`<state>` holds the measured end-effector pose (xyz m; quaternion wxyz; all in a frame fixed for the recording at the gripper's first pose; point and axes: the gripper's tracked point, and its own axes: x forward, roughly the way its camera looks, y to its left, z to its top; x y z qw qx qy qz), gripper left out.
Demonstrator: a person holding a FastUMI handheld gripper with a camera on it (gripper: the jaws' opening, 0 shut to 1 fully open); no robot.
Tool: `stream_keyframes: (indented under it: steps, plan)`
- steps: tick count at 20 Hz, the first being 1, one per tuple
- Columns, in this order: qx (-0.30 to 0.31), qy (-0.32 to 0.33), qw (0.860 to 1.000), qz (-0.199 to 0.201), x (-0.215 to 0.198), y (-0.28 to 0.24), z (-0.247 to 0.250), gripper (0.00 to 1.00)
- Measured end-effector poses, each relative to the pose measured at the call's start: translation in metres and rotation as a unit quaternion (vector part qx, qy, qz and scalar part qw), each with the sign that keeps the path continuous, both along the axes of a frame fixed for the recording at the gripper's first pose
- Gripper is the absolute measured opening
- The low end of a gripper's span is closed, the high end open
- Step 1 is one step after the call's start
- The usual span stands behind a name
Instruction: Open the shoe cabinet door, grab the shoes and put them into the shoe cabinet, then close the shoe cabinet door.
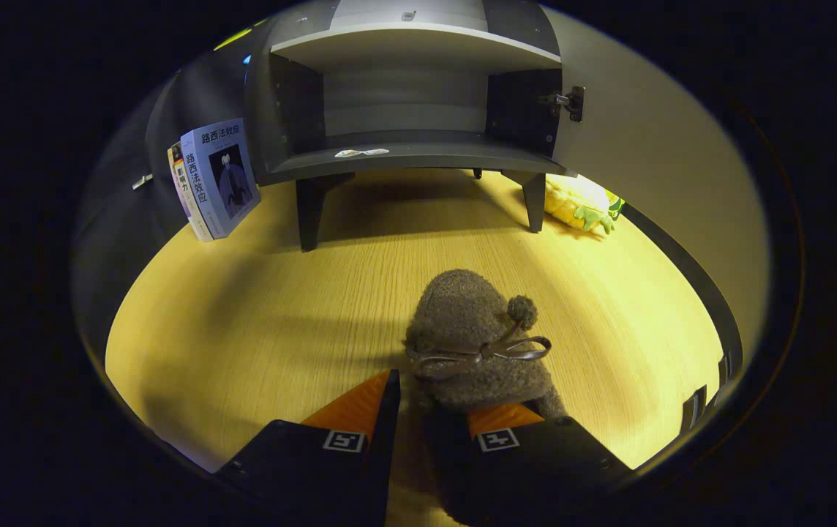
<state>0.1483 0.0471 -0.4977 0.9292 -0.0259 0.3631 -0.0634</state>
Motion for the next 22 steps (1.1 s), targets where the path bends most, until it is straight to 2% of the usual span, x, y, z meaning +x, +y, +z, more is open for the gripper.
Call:
stream_keyframes:
  steps: [2,6,10,13,18,22]
  plan:
    - [0.007,-0.008,1.0,-0.004,0.007,-0.002,0.001,0.13]
    - [-0.026,0.013,0.999,0.019,0.006,0.001,-0.003,0.05]
    - [-0.009,0.007,1.0,0.015,0.003,0.002,0.012,0.05]
    - [-0.004,-0.003,1.0,0.02,0.002,0.006,0.043,0.05]
    - [0.003,-0.059,0.998,0.026,0.013,0.015,0.146,0.05]
    - [0.013,-0.104,0.994,0.016,0.024,0.018,0.222,0.05]
